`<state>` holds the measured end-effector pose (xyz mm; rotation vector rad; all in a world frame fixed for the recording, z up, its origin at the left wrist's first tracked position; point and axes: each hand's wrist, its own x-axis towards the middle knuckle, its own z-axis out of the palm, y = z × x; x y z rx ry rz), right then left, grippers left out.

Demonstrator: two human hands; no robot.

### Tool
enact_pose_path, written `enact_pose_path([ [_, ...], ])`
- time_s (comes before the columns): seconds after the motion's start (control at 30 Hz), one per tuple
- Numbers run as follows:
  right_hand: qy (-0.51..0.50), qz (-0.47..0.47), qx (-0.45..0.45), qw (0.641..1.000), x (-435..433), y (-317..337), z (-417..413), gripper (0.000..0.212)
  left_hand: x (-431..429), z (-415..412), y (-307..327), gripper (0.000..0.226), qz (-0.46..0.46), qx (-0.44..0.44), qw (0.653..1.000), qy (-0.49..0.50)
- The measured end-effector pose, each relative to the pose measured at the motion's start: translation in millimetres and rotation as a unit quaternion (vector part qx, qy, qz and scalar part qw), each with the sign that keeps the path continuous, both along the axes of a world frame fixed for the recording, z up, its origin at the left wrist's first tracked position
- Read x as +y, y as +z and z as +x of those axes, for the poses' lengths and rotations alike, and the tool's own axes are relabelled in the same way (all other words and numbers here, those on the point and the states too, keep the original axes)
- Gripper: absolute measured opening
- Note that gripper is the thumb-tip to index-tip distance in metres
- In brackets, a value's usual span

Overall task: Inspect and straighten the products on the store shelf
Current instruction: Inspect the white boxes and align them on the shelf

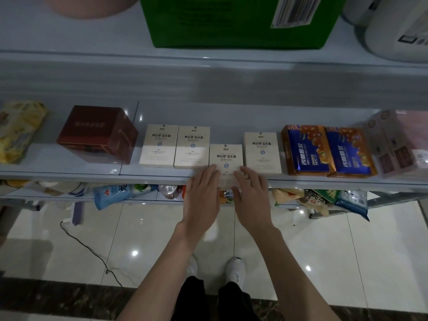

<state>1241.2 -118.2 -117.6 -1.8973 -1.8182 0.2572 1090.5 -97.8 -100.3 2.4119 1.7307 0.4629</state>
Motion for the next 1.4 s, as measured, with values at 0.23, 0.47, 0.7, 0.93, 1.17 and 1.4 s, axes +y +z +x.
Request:
enact_pose_path([
  [0.23, -0.006, 0.004, -0.045, 0.999, 19, 3, 2, 0.045, 22, 2, -1, 0.053, -0.006, 0.027, 1.0, 0.001],
  [0.47, -0.005, -0.027, -0.052, 0.998, 36, 9, 1, 0.043, 39, 2, -6, 0.047, 0.008, 0.011, 1.0, -0.006],
  [0.7, 0.002, -0.081, -0.051, 0.995, 52, 17, -1, 0.044, 51, 3, -7, 0.055, -0.004, 0.024, 1.0, -0.002],
  [0.93, -0.006, -0.076, -0.018, 0.997, 50, 31, -4, 0.045, 48, 3, 0, 0.05, -0.047, -0.004, 0.999, 0.012],
  [1.17, -0.015, -0.043, 0.084, 0.995, 17, 63, -12, 0.032, 15, -9, 42, 0.039, -0.081, -0.121, 0.989, 0.036],
  [1.4, -0.05, -0.068, 0.198, 0.977, -24, 113, -33, 0.031, -29, -41, 97, 0.031, -0.1, -0.271, 0.955, 0.07],
])
